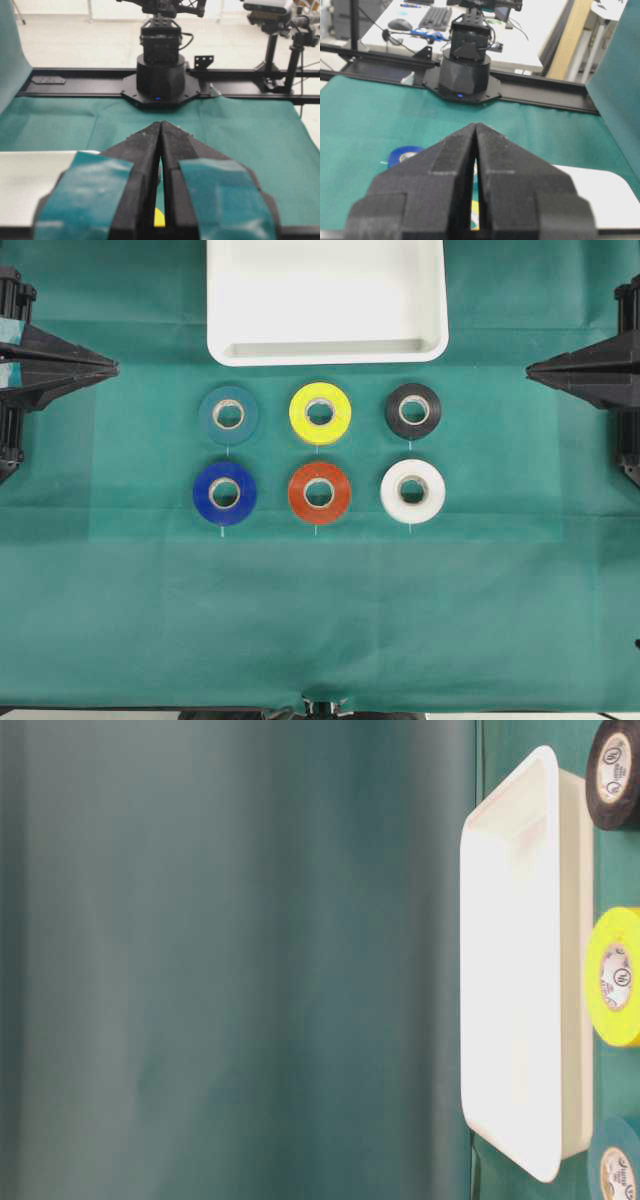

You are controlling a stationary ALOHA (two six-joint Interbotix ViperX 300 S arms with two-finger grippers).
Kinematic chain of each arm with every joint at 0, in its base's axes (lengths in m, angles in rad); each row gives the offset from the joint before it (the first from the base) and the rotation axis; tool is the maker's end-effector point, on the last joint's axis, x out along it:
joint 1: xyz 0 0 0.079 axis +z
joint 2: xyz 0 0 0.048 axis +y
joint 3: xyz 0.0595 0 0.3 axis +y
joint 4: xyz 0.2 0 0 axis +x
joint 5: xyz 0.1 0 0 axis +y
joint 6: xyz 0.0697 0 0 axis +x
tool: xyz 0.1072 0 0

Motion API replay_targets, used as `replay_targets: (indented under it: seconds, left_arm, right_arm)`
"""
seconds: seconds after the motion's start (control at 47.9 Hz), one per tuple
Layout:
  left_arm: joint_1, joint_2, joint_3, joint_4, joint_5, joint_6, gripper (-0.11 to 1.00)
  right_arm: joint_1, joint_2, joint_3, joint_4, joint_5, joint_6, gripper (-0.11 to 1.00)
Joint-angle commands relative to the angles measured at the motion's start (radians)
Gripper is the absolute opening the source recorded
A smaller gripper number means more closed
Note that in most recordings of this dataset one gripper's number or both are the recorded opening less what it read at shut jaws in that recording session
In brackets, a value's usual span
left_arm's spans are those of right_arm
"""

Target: Place the tape from the fixed location into the white case.

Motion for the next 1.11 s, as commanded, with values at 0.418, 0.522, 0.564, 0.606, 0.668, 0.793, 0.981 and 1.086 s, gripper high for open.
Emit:
replay_targets:
  seconds: [0.418,0.522,0.564,0.606,0.668,0.793,0.981,1.086]
  left_arm:
    - [-0.009,0.002,-0.023,-0.018,0.005,-0.003,0.02]
    - [-0.008,0.002,-0.023,-0.017,0.012,-0.003,0.02]
    - [-0.009,0.002,-0.023,-0.017,0.017,-0.003,0.02]
    - [-0.008,0.002,-0.023,-0.017,0.018,-0.003,0.02]
    - [-0.008,0.002,-0.023,-0.018,0.018,-0.003,0.02]
    - [-0.009,0.002,-0.023,-0.018,0.018,-0.003,0.12]
    - [-0.014,0.005,-0.023,-0.017,0.018,-0.005,0.61]
    - [-0.021,0.008,-0.023,-0.017,0.018,0.002,0.89]
  right_arm:
    - [-0.005,0.015,-0.057,-0.003,0.051,0.012,0.00]
    - [-0.005,0.014,-0.057,-0.003,0.051,0.011,0.00]
    - [-0.005,0.014,-0.057,-0.003,0.051,0.011,0.00]
    - [-0.006,0.014,-0.057,-0.003,0.051,0.011,0.00]
    - [-0.006,0.014,-0.057,-0.005,0.051,0.011,0.00]
    - [-0.005,0.014,-0.060,-0.006,0.051,0.006,0.00]
    - [-0.005,0.012,-0.060,-0.008,0.051,0.005,0.00]
    - [-0.005,0.012,-0.060,-0.008,0.051,0.005,0.00]
